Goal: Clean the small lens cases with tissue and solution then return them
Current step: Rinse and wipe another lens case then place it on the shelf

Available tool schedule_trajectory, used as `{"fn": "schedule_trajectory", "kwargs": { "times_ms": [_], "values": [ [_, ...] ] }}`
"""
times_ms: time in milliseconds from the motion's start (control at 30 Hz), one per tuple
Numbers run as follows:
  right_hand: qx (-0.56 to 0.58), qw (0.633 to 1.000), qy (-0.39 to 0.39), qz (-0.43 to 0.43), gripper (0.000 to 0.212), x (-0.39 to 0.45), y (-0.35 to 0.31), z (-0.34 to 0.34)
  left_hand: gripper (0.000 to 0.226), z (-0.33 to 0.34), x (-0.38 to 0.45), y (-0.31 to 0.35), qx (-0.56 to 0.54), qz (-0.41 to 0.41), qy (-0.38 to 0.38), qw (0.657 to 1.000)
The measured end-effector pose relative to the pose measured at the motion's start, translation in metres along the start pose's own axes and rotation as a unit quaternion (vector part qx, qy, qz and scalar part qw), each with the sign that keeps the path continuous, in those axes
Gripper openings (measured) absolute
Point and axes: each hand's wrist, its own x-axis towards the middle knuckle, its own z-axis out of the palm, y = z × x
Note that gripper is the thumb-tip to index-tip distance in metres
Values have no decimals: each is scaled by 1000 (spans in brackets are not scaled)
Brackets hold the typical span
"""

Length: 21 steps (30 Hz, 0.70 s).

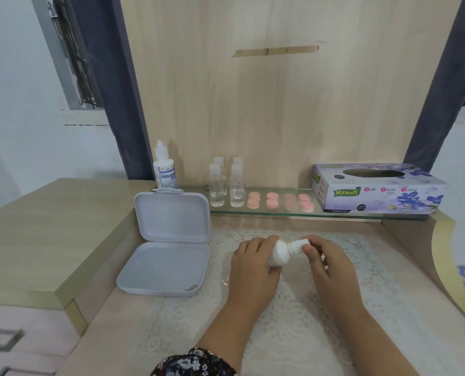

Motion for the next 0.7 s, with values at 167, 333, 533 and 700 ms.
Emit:
{"fn": "schedule_trajectory", "kwargs": {
  "times_ms": [167,333,533,700],
  "values": [
    [45,999,4,15,28,-2,-13,-4,49,-8,2,8,-32,-31,4,999],
    [17,999,-23,35,17,4,-18,-2,40,-33,15,15,-137,-90,-9,986],
    [-38,996,-84,9,19,27,-47,5,34,-95,55,10,-207,-138,-2,969],
    [-68,988,-131,-44,29,65,-85,23,37,-150,113,-5,-145,-158,68,974]
  ]
}}
